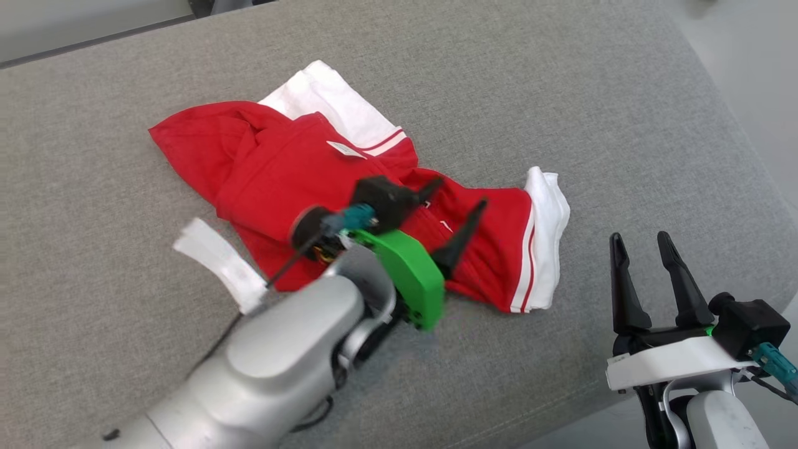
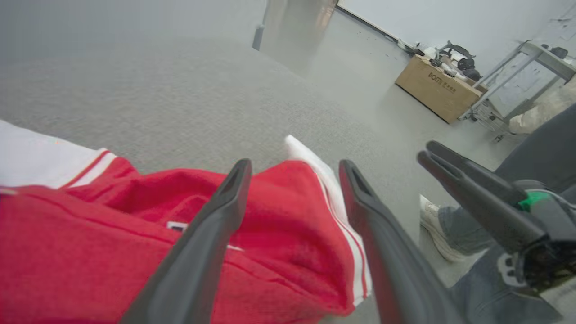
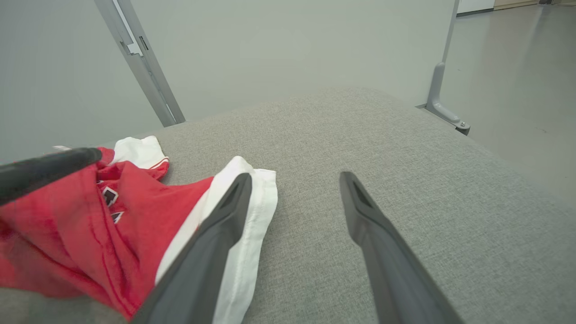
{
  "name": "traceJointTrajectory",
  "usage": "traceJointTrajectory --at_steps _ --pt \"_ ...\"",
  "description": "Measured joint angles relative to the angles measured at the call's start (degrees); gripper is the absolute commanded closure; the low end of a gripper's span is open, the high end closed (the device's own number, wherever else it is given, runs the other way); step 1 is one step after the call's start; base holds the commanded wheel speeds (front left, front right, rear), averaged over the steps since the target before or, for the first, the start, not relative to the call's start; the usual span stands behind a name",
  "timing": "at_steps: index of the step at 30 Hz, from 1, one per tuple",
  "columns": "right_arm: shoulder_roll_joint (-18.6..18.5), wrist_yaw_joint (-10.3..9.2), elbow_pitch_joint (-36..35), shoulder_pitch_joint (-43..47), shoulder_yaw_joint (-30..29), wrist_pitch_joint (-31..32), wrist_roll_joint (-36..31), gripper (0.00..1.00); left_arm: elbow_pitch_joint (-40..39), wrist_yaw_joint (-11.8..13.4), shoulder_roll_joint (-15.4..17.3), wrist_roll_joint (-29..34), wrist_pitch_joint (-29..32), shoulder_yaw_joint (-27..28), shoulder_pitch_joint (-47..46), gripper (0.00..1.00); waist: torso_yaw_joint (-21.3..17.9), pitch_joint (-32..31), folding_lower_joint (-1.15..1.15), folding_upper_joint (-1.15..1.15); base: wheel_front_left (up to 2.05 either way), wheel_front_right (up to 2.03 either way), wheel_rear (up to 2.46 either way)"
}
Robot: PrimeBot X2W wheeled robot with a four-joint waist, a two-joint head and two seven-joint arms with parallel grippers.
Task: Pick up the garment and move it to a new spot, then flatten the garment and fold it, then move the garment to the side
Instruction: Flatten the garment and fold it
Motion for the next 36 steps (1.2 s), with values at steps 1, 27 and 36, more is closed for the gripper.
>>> traceJointTrajectory --at_steps 1,27,36 --pt "-0.01 -0.01 0.0 0.04 0.04 0.0 -0.01 0.0 0.4 0.94 1.62 -0.51 0.55 1.21 -0.83 0.0 0.31 -0.18 0.0 0.0 0.0 0.0 0.0" --pt "0.0 0.0 -0.18 -1.01 3.0 0.0 -0.79 0.0 27.11 -5.23 8.1 -2.0 18.37 2.53 -18.34 0.0 -0.34 3.94 0.0 0.0 0.0 0.0 0.0" --pt "0.0 0.0 0.1 -1.01 3.0 0.0 -0.94 0.0 28.74 -7.67 5.59 -2.41 19.12 1.99 -19.97 0.0 0.49 2.69 0.0 0.0 0.0 0.0 0.0"
